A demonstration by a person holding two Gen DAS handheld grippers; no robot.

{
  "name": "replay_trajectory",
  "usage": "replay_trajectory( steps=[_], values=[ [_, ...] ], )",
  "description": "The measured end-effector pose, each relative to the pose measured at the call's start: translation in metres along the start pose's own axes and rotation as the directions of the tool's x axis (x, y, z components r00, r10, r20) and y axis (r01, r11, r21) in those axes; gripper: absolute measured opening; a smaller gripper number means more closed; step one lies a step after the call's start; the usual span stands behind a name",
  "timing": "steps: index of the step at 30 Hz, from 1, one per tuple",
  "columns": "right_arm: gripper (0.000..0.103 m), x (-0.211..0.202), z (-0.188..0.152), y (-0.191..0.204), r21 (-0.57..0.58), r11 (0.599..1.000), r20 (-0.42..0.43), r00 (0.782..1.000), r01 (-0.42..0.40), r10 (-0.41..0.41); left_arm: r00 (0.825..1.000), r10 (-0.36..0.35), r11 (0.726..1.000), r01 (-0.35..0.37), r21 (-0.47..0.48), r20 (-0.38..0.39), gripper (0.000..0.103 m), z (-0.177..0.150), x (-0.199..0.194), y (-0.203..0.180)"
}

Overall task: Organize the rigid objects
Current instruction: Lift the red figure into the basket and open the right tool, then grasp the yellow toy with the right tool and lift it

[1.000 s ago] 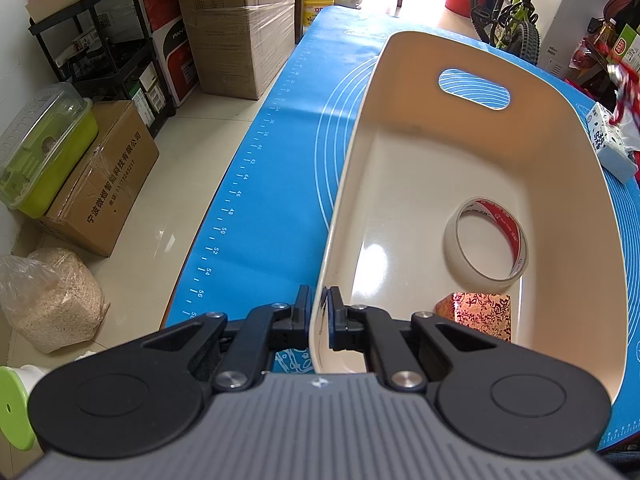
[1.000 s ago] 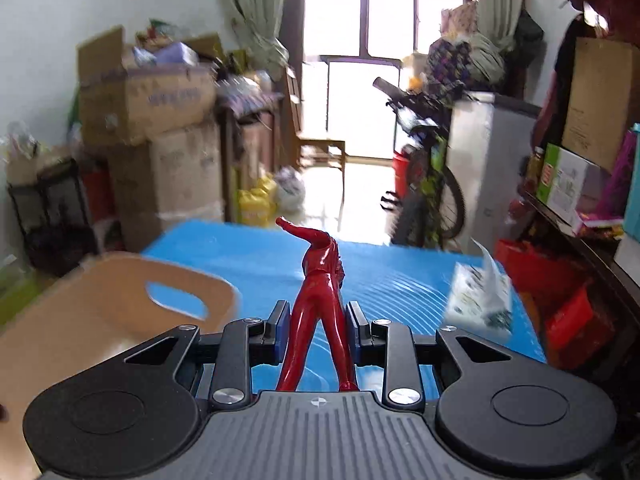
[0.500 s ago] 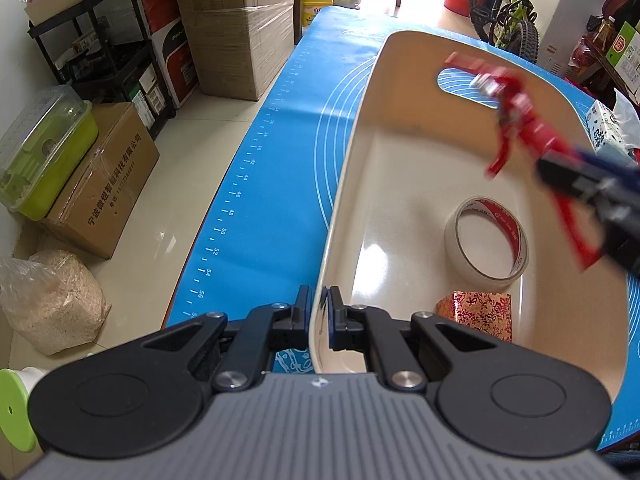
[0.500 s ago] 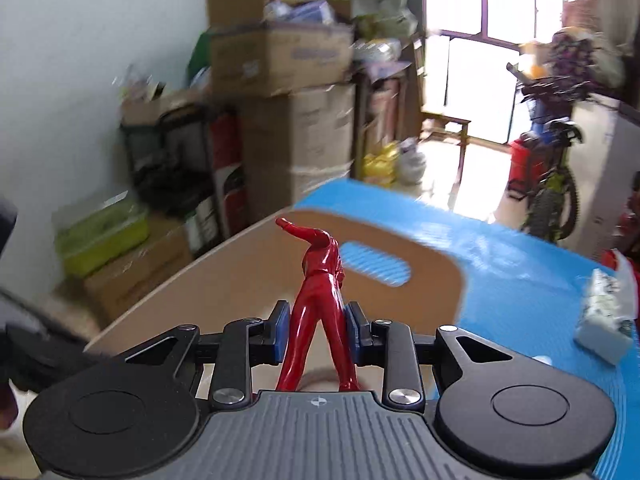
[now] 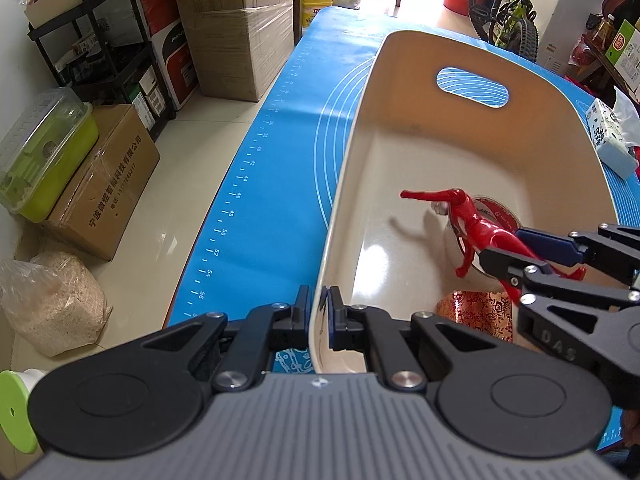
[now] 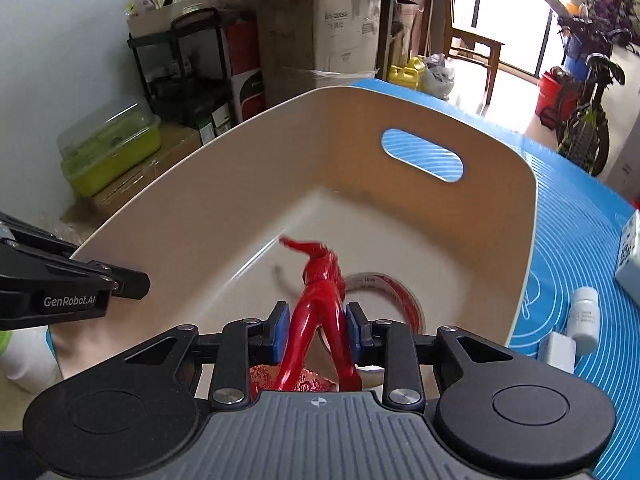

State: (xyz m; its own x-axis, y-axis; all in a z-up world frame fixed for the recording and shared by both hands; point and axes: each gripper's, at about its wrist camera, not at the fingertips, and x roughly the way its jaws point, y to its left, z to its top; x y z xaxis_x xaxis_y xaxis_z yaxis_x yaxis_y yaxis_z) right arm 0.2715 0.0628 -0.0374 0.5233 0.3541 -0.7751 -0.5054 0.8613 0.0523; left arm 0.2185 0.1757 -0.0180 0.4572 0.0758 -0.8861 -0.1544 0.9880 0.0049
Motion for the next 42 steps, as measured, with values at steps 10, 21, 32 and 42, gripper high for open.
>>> replay_trajectory(
  steps=[10, 21, 32, 42],
  values=[
    [0.055, -0.049, 0.003, -0.027, 0.064, 0.998, 0.130, 0.991, 0.004, -0.012, 1.000, -0.001, 1.000, 0.001, 0.001, 0.000, 0.010, 0.000, 0.000, 0.001],
    [0.058, -0.092, -0.023, -0.106, 0.267, 0.944, 0.147, 0.961, 0.191, -0.236, 1.000, -0.002, 1.000, 0.002, 0.000, 0.001, 0.010, 0.000, -0.001, 0.002],
    [0.059, -0.029, -0.069, -0.153, 0.309, 0.899, -0.093, 0.950, 0.312, -0.298, 1.000, -0.002, 1.000, 0.002, 0.000, 0.001, 0.010, 0.000, -0.001, 0.002],
    [0.061, 0.011, -0.078, -0.161, 0.283, 0.903, -0.163, 0.944, 0.324, -0.287, 1.000, -0.003, 1.000, 0.003, -0.002, 0.001, 0.010, 0.000, -0.001, 0.001]
  ],
)
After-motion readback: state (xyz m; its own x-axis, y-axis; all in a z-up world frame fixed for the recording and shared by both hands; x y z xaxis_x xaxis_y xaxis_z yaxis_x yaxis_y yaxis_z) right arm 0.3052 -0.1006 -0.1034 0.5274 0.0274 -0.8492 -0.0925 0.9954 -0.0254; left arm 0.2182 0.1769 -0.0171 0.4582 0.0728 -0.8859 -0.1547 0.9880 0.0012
